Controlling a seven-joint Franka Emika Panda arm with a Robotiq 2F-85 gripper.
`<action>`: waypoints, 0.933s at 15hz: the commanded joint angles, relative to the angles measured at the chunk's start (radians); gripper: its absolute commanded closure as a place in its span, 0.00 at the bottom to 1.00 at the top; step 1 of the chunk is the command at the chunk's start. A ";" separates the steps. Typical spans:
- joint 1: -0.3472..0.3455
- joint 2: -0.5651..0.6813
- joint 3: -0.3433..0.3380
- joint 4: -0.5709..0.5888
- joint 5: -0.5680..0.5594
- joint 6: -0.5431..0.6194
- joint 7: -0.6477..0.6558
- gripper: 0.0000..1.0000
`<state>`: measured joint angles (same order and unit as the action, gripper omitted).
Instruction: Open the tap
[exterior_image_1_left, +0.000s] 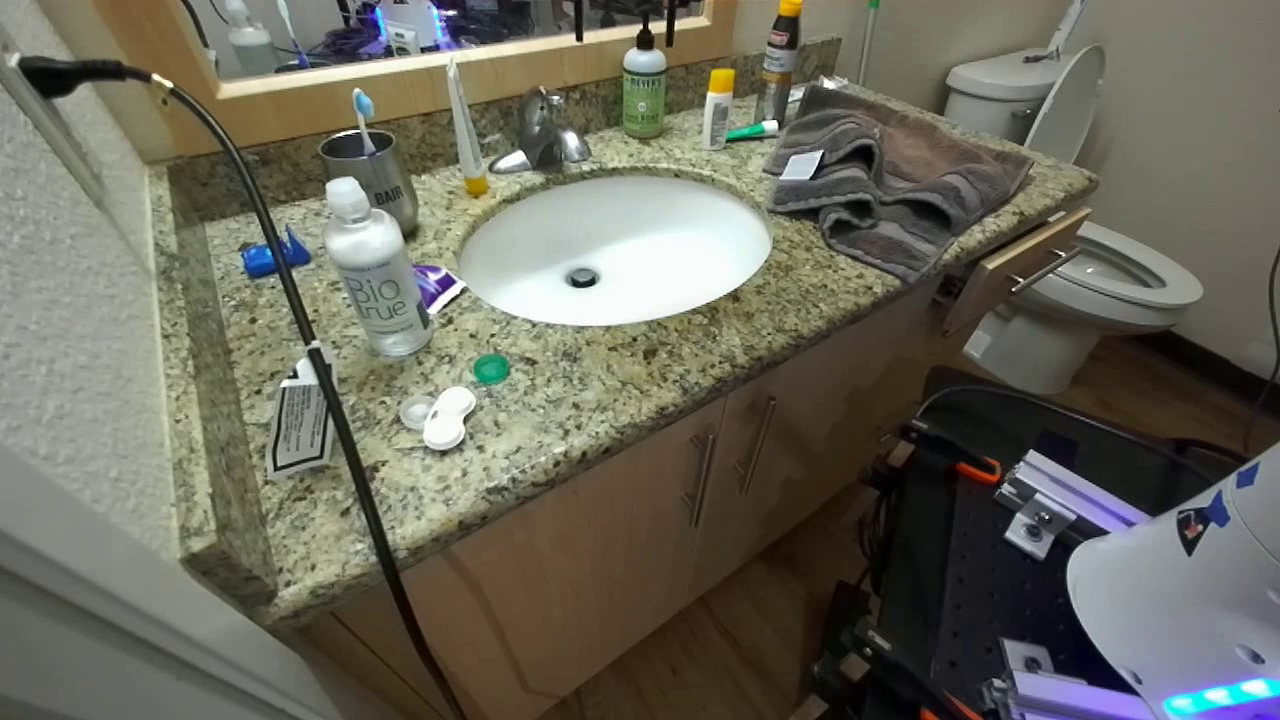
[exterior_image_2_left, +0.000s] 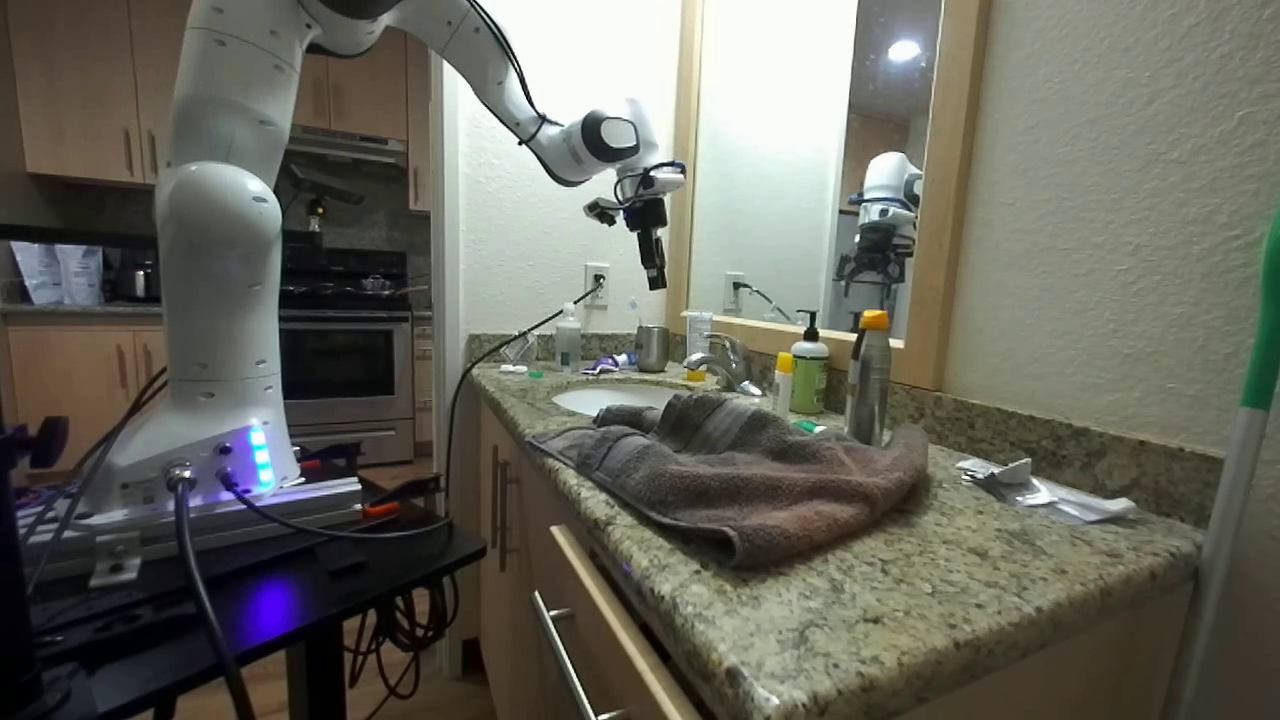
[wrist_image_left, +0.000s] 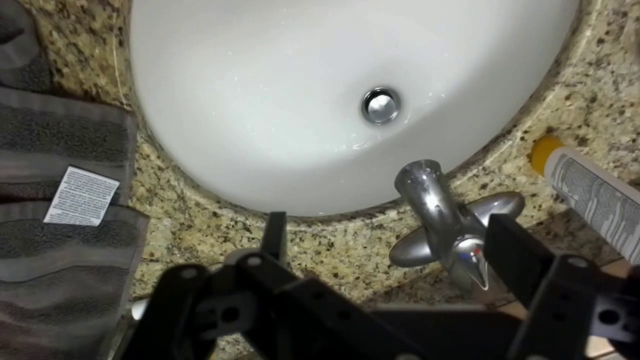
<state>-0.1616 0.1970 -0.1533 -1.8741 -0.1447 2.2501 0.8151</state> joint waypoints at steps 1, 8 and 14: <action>0.019 0.004 -0.020 0.003 0.007 -0.003 -0.006 0.00; -0.013 0.226 -0.030 0.260 0.097 -0.230 -0.222 0.00; -0.060 0.461 -0.032 0.591 0.248 -0.334 -0.180 0.00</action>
<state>-0.1756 0.5330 -0.2141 -1.4774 -0.0169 2.0003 0.6523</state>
